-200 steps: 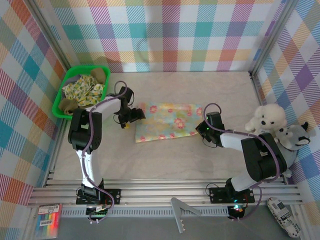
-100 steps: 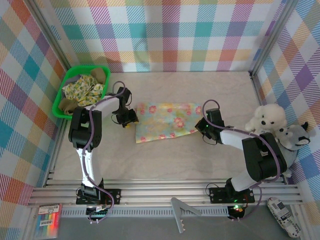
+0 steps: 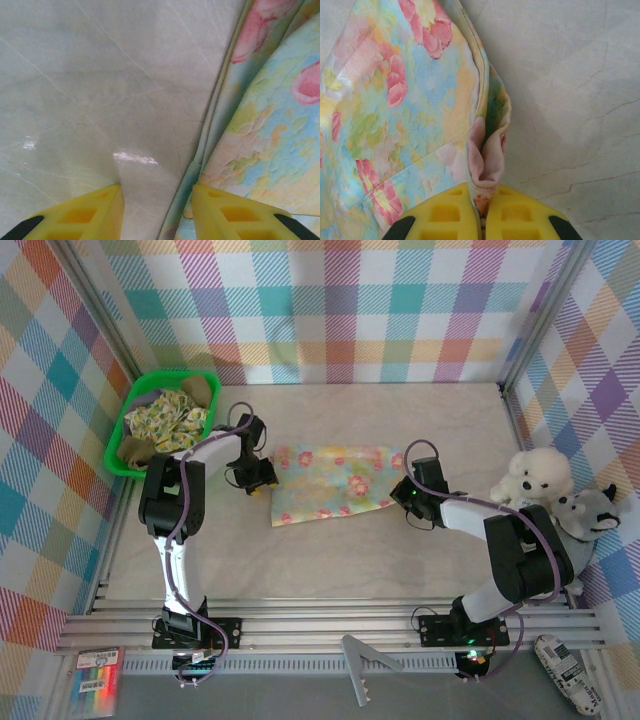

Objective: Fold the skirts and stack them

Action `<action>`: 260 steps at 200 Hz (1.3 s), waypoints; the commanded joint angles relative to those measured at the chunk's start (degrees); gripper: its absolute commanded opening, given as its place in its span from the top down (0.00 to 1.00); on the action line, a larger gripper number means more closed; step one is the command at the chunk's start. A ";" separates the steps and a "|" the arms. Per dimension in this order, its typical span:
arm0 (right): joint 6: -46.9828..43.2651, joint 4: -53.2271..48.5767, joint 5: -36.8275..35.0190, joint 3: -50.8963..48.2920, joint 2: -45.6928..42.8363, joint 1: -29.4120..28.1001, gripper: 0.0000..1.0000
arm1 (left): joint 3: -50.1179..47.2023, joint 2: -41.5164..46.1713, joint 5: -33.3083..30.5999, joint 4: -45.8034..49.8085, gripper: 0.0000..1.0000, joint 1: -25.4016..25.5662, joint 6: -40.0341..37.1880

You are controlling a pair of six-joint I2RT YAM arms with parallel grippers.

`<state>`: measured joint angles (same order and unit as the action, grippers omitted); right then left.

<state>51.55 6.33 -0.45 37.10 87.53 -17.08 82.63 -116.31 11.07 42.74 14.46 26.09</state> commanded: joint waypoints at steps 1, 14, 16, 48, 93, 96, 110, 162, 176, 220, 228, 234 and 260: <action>-0.97 -0.72 0.67 1.49 0.25 -0.06 1.00 | -2.39 0.94 8.06 -7.48 0.57 2.94 0.37; -0.92 -0.87 0.71 1.49 0.19 -0.01 1.00 | -3.19 2.33 7.09 -8.38 0.56 2.94 0.37; -0.92 -0.83 0.71 1.44 0.19 -0.05 1.00 | -3.29 2.61 6.81 -8.44 0.56 2.94 0.37; -0.93 -1.14 0.53 1.47 0.12 -0.06 1.00 | -3.57 5.04 2.08 -7.40 0.55 3.19 -0.19; -1.90 -1.30 0.55 1.78 0.32 -0.06 1.00 | -2.46 1.23 -0.16 -3.93 0.62 3.90 -0.80; -2.23 -1.44 0.54 1.90 0.36 -0.01 1.00 | -2.40 0.97 -0.36 -3.76 0.63 3.93 -0.78; -4.31 -2.63 0.45 2.94 0.11 -0.06 1.00 | -2.38 -0.02 -1.50 -3.11 0.67 4.03 -0.39; -12.02 -8.57 -0.06 7.62 -0.34 -0.18 1.00 | -1.18 -0.42 -8.75 1.59 0.73 4.00 0.32; -13.59 -9.23 -0.19 8.28 -0.45 -0.28 1.00 | -1.09 -0.32 -10.07 2.58 0.74 3.99 0.37; -25.20 -13.78 -5.17 15.54 0.61 -5.20 1.00 | -1.77 -1.78 -7.68 1.47 0.89 4.00 0.70; -28.32 -14.97 -6.51 17.82 1.54 -6.77 1.00 | -1.81 -2.03 -7.41 1.34 0.90 4.00 0.81; -31.16 -15.96 -7.37 19.51 2.48 -8.20 1.00 | -1.88 -2.08 -7.02 1.04 0.91 3.92 0.89; -43.18 -20.20 -8.84 28.36 7.86 -14.98 1.00 | -1.64 -2.05 -5.85 0.68 0.91 3.56 1.14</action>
<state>23.68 -8.73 -6.24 58.30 90.96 -26.48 81.28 -115.46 5.02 41.69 18.33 26.33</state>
